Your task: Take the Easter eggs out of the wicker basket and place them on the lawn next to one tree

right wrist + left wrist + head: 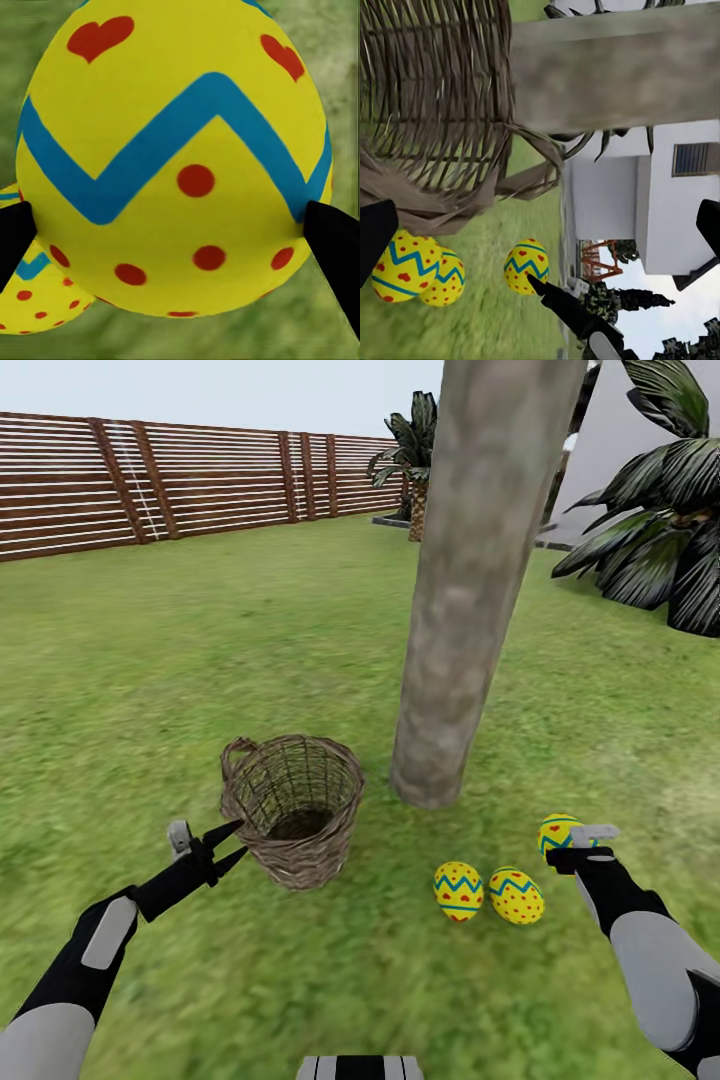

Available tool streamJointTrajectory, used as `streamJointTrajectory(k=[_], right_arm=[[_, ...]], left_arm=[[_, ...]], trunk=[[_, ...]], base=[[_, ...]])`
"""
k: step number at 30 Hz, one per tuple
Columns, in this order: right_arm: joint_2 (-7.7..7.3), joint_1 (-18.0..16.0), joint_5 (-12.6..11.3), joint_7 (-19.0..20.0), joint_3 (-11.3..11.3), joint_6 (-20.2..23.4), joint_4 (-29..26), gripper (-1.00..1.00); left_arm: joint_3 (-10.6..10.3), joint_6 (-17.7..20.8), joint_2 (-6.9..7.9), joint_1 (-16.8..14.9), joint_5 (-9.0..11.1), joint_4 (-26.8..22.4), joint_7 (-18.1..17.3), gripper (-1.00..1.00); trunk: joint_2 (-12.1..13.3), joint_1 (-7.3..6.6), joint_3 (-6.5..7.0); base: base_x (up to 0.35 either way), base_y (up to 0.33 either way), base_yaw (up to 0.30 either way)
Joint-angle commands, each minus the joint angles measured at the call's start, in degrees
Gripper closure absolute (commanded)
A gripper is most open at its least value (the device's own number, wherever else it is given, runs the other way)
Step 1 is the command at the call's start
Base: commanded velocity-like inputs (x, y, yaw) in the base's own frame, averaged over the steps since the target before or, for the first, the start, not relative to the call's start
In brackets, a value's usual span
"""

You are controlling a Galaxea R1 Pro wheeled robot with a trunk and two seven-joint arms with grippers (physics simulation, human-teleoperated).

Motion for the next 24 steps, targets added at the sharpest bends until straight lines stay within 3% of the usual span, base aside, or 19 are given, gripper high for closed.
streamJointTrajectory(k=[1, 6, 17, 24], right_arm=[[0.06, -0.01, 0.35, 0.07, -0.23, 0.13, -0.01, 1.00], [0.24, 0.03, 0.43, 0.07, -0.10, 0.05, 0.65, 1.00], [0.09, 0.02, 0.43, 0.08, -0.17, 0.30, 0.68, 1.00], [0.08, 0.03, 0.35, 0.15, -0.17, 0.30, 0.68, 1.00]], left_arm=[[0.08, 0.28, -0.02, -0.03, -0.01, -0.03, -0.11, -1.00], [0.08, 0.27, -0.08, -0.02, -0.02, -0.06, -0.13, -1.00], [0.41, 0.32, -0.04, -0.05, 0.40, 0.71, 0.01, -1.00], [0.10, 0.28, -0.03, -0.07, 0.19, 0.08, -0.12, -1.00]], trunk=[[-0.02, 0.00, -0.04], [-0.02, 0.00, -0.04], [-0.02, 0.00, -0.04], [-0.11, 0.18, -1.59]], base=[[0.100, -0.318, 0.000], [0.100, -0.292, 0.000], [0.009, -0.019, 0.000], [0.000, 0.000, 0.000]])
